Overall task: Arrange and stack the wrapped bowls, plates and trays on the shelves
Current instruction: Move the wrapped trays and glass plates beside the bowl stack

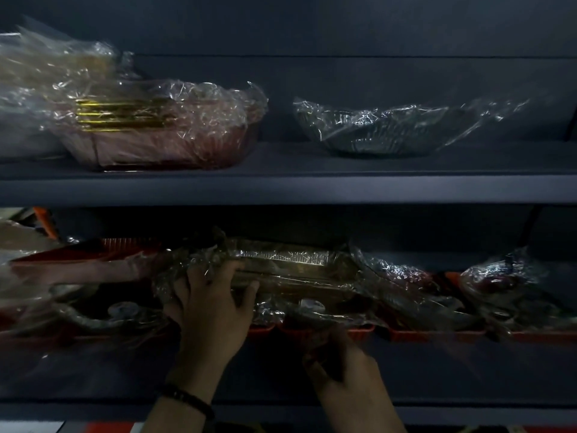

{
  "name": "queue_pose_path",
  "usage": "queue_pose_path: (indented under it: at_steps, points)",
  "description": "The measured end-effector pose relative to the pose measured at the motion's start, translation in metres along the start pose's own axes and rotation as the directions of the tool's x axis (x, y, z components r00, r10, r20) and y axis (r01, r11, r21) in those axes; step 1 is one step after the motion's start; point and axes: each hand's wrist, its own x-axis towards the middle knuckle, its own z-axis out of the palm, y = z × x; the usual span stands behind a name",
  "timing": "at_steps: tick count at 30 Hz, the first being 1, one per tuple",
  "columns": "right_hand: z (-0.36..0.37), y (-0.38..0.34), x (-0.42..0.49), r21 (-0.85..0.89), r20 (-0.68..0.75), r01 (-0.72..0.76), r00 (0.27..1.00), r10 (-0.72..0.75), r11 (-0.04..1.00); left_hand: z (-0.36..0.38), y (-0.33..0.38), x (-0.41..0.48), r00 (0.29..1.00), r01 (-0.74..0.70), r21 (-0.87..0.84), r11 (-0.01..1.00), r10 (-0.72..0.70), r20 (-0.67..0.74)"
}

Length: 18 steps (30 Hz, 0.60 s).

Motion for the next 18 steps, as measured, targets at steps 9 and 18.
queue_pose_path:
  at_steps: [9, 18]
  points:
    - [-0.006, 0.001, -0.004, 0.041, -0.052, 0.050, 0.997, -0.048, 0.998, -0.008, 0.005, -0.016, 0.995, -0.044, 0.004, 0.999, 0.045, -0.084]
    - [-0.011, -0.020, -0.030, 0.110, -0.063, 0.304, 0.952, -0.299, 0.946, -0.032, 0.031, -0.083, 0.979, -0.100, -0.080, 0.992, 0.084, -0.186]
